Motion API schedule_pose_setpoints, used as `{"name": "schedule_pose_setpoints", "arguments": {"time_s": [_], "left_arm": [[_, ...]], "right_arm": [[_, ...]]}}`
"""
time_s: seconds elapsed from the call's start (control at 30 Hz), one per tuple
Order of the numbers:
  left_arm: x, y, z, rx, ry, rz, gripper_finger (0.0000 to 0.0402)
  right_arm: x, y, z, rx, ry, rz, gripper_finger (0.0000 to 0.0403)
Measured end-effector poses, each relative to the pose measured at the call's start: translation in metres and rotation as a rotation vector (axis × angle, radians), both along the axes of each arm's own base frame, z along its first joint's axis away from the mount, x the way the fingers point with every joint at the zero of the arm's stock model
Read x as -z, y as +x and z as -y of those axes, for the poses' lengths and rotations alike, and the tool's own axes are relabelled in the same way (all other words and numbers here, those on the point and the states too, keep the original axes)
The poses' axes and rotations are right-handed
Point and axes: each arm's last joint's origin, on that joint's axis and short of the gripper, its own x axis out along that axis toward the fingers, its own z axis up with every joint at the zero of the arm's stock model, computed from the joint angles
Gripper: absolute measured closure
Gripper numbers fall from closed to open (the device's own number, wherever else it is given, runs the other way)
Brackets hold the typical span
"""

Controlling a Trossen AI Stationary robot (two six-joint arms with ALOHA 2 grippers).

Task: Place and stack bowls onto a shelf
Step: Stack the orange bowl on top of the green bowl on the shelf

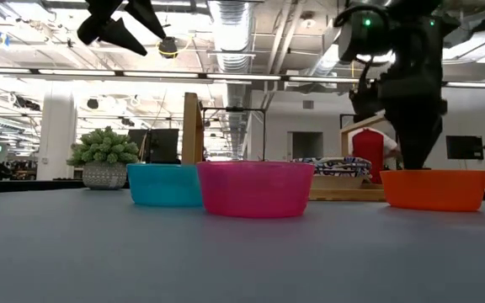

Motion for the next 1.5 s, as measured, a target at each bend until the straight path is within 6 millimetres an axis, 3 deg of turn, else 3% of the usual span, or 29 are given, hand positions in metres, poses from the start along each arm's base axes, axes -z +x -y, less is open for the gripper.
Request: {"name": "schedule_pose_setpoints", "arguments": {"time_s": [0.27,0.6,0.7,1.2,1.33,1.5], "left_arm": [[0.000,0.000,-0.004,0.002,-0.021,0.002,0.0127],[0.000,0.000,-0.004,-0.005,-0.031,0.010,0.0127],[0.000,0.000,-0.004,-0.005,-0.031,0.010,0.0127],[0.001,0.000,-0.004,-0.010,-0.029,0.008,0.0127],[0.001,0.000,-0.004,-0.011,-0.029,0.008,0.0127],[0.001,0.000,-0.004,-0.009,-0.026,0.006,0.0127]], "right_arm": [[0.011,0.004,-0.013,-0.044,0.011,-0.032,0.0214],[-0.018,-0.006,-0.022,-0.060,0.024,0.084,0.0214],[-0.017,-0.006,-0.025,-0.071,0.007,0.082,0.0214],[0.038,0.003,-0.040,-0.180,-0.003,-0.096,0.0228],[0.033,0.003,-0.042,-0.203,0.001,-0.064,0.0267],[0.010,-0.004,-0.038,-0.193,0.039,0.030,0.0288]]}}
